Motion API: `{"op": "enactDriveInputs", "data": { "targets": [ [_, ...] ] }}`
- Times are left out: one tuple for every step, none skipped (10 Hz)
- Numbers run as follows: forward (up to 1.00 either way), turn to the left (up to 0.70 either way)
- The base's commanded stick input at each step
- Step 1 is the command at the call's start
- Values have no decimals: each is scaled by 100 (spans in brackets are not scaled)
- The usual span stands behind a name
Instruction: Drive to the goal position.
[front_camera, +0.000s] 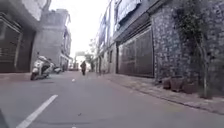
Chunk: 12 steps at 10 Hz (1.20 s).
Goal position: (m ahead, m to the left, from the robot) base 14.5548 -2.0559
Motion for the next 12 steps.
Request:
{"op": "enactDriveInputs", "data": {
  "targets": [
    [100,40],
    [100,40],
    [100,23],
    [100,2],
    [100,0],
    [100,0],
    [100,0],
    [100,0],
    [100,0],
    [100,0],
    [100,0],
    [100,0]
  ]
}}
